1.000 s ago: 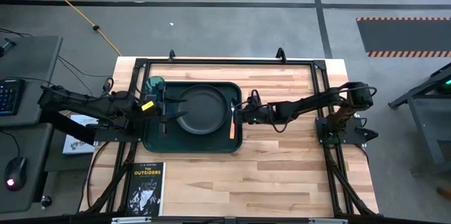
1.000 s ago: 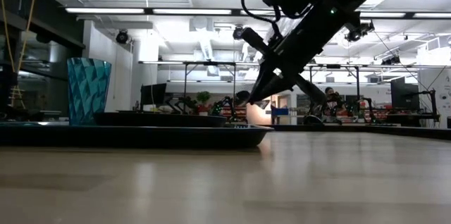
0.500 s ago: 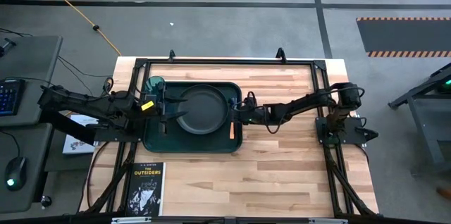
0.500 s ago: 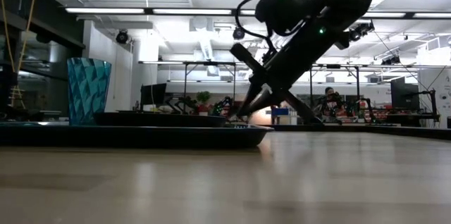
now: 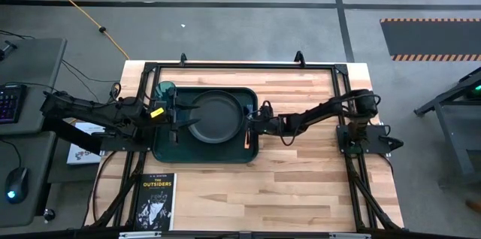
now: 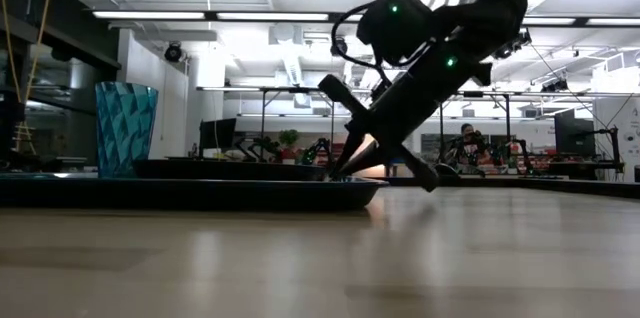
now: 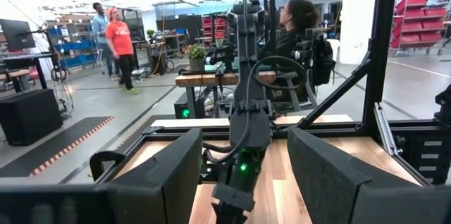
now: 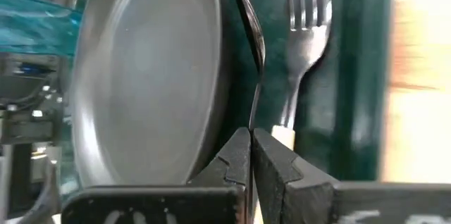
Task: Pick and place plate/cup/fork/spoon on tray
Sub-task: Put the black spoon on the black tray, then return to Home Position
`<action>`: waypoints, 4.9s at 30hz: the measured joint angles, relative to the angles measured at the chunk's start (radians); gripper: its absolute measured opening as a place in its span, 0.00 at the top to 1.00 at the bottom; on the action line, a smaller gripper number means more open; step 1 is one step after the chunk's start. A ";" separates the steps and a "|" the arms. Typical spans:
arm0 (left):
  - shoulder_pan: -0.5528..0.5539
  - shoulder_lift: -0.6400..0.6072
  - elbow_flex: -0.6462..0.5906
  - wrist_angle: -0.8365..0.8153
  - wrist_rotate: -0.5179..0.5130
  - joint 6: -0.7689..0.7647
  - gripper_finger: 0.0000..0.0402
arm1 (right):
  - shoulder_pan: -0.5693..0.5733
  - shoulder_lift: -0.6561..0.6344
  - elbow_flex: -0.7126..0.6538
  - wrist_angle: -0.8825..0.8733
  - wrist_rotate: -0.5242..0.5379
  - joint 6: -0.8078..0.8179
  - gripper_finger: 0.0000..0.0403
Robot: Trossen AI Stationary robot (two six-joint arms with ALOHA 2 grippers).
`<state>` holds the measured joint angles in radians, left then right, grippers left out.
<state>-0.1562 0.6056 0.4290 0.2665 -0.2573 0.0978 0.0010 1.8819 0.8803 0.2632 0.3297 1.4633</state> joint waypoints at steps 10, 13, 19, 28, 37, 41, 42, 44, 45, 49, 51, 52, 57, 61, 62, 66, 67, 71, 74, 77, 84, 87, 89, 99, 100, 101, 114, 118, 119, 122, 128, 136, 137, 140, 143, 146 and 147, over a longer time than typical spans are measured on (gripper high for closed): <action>0.000 0.000 0.000 -0.002 0.000 0.001 0.50 | 0.000 0.028 0.000 0.096 -0.004 -0.004 1.00; 0.000 0.000 0.000 -0.003 0.000 0.001 0.50 | 0.000 0.028 0.000 0.078 0.001 -0.005 1.00; 0.000 0.000 0.000 -0.002 0.000 0.001 0.50 | 0.000 0.028 0.000 0.068 0.000 -0.005 1.00; 0.000 0.000 0.000 0.000 0.000 0.001 0.50 | 0.000 0.028 0.000 0.070 0.014 -0.053 0.94; 0.000 0.000 0.000 0.000 0.000 0.000 0.50 | 0.000 0.028 0.000 0.070 0.032 -0.077 0.76; 0.000 0.000 0.000 -0.001 0.000 0.000 0.50 | -0.008 0.022 0.000 0.067 -0.023 -0.138 0.73; 0.000 0.000 0.000 -0.003 0.000 0.000 0.50 | -0.014 0.016 0.000 0.067 -0.048 -0.166 0.73; 0.000 0.000 0.000 -0.007 0.000 0.001 0.50 | -0.024 0.002 0.000 0.066 -0.100 -0.219 0.73; 0.000 0.000 0.000 -0.007 0.000 0.001 0.50 | -0.031 -0.009 0.000 0.059 -0.119 -0.248 0.73; 0.000 0.000 0.000 -0.007 0.000 0.001 0.50 | -0.056 -0.083 0.000 -0.008 -0.164 -0.366 0.73; 0.000 0.000 0.000 -0.007 0.000 0.002 0.50 | -0.067 -0.141 0.000 -0.084 -0.172 -0.443 0.73; 0.000 0.000 0.000 -0.007 0.000 0.007 0.50 | -0.069 -0.173 0.000 -0.124 -0.168 -0.485 0.73; -0.001 -0.004 0.000 -0.009 0.000 0.011 0.50 | -0.073 -0.361 0.000 -0.401 -0.111 -0.705 0.73; -0.001 -0.017 0.000 -0.003 -0.065 0.011 0.50 | -0.069 -0.506 0.000 -0.635 -0.029 -0.828 0.73; -0.001 -0.023 0.000 0.001 -0.096 0.011 0.50 | -0.069 -0.541 0.000 -0.687 -0.002 -0.844 0.73; 0.000 -0.043 0.000 0.006 -0.195 0.012 0.50 | -0.069 -0.660 0.000 -0.830 0.068 -0.898 0.73; 0.000 -0.046 0.000 0.003 -0.210 0.017 0.50 | -0.069 -0.684 0.000 -0.851 0.083 -0.907 0.73; 0.000 -0.045 0.000 -0.050 -0.251 0.018 0.50 | -0.062 -0.766 -0.011 -0.848 0.095 -0.989 0.73; 0.000 -0.046 0.000 -0.071 -0.254 0.008 0.50 | -0.052 -0.824 -0.056 -0.785 0.086 -1.047 0.73; -0.004 -0.048 0.000 -0.082 -0.252 0.008 0.50 | -0.051 -0.886 -0.122 -0.741 0.081 -1.080 0.73; 0.007 -0.079 -0.026 -0.121 -0.252 0.045 0.53 | -0.051 -1.062 -0.309 -0.620 0.080 -1.076 0.73; 0.013 -0.122 -0.037 -0.166 -0.254 0.014 0.62 | -0.051 -1.130 -0.372 -0.562 0.043 -1.080 0.73; 0.012 -0.155 -0.038 -0.236 -0.254 -0.027 0.73 | -0.051 -1.165 -0.400 -0.535 0.028 -1.085 0.73; -0.043 -0.187 -0.170 -0.144 -0.173 -0.049 0.99 | -0.051 -1.208 -0.425 -0.515 0.027 -1.105 0.73; -0.041 -0.192 -0.201 -0.125 -0.179 -0.041 1.00 | -0.051 -1.208 -0.425 -0.515 0.027 -1.106 0.73; -0.039 -0.200 -0.230 -0.106 -0.181 -0.035 0.99 | -0.051 -1.208 -0.425 -0.513 0.027 -1.106 0.73; 0.080 -0.386 -0.407 -0.086 -0.007 -0.057 1.00 | -0.051 -1.210 -0.425 -0.513 -0.051 -1.179 0.73; 0.111 -0.436 -0.418 -0.164 0.038 -0.095 1.00 | -0.051 -1.210 -0.425 -0.513 -0.061 -1.197 0.73; 0.116 -0.445 -0.418 -0.166 0.041 -0.099 1.00 | -0.051 -1.210 -0.425 -0.513 -0.061 -1.205 0.73; 0.120 -0.461 -0.417 -0.163 0.070 -0.093 1.00 | -0.051 -1.211 -0.425 -0.529 -0.091 -1.244 0.73; 0.120 -0.462 -0.417 -0.186 0.063 -0.079 1.00 | -0.053 -1.292 -0.425 -0.673 -0.097 -1.280 0.85; 0.120 -0.462 -0.417 -0.203 0.011 -0.086 1.00 | -0.053 -1.521 -0.526 -0.534 -0.191 -1.275 0.98; 0.120 -0.462 -0.417 -0.203 0.009 -0.086 1.00 | -0.053 -1.545 -0.559 -0.499 -0.192 -1.281 0.99; 0.120 -0.462 -0.417 -0.203 0.009 -0.086 1.00 | -0.053 -1.599 -0.663 -0.369 -0.210 -1.277 0.99; 0.120 -0.462 -0.417 -0.203 0.011 -0.086 1.00 | -0.053 -1.633 -0.750 -0.268 -0.245 -1.272 1.00; 0.120 -0.462 -0.417 -0.203 0.011 -0.087 1.00 | -0.053 -1.656 -0.836 -0.171 -0.248 -1.280 1.00; 0.120 -0.462 -0.417 -0.203 0.011 -0.086 1.00 | -0.053 -1.661 -0.868 -0.131 -0.248 -1.288 1.00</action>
<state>-0.0364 0.1436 0.0120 0.0635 -0.2462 0.0114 -0.0517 0.2208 0.0126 0.1321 0.0813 0.1748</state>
